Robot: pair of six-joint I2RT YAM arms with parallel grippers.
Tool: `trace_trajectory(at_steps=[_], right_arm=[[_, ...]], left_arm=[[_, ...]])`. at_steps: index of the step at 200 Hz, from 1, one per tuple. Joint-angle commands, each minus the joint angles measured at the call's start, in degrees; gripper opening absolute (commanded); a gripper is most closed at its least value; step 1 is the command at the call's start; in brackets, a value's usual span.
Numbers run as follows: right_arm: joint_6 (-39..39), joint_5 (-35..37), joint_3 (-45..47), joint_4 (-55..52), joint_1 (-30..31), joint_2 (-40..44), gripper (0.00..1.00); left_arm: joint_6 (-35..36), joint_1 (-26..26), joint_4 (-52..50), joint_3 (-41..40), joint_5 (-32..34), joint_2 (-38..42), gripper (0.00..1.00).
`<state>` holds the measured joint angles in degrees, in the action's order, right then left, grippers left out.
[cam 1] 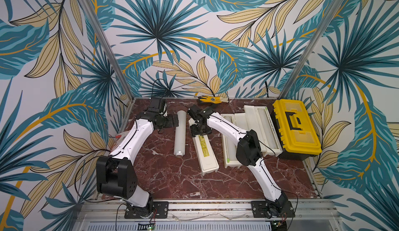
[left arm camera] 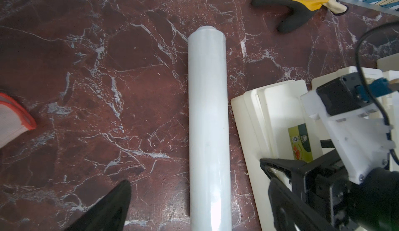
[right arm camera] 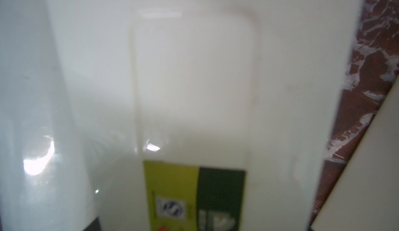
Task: Put plastic wrap rolls into dispensers
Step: Pick up the plastic wrap cutting box from the center of the board.
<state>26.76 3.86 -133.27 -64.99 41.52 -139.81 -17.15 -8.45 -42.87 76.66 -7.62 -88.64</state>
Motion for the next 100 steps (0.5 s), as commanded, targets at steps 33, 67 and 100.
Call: trace_trajectory(at_steps=[33, 67, 100], right_arm=[[-3.2, -11.0, 15.4, 10.4, -6.3, 15.7, 0.65], [-5.2, -22.2, 20.1, 16.3, -11.3, 19.9, 0.65], [-7.1, -31.5, 20.1, 19.1, -14.9, 20.6, 0.65]], left_arm=[[-1.8, 0.8, 3.6, 2.5, -10.3, -5.2, 1.0], [-4.7, 0.8, 8.4, 3.0, -17.6, -7.5, 1.0], [-8.6, 0.8, 16.5, 1.5, -25.1, -8.8, 1.0]])
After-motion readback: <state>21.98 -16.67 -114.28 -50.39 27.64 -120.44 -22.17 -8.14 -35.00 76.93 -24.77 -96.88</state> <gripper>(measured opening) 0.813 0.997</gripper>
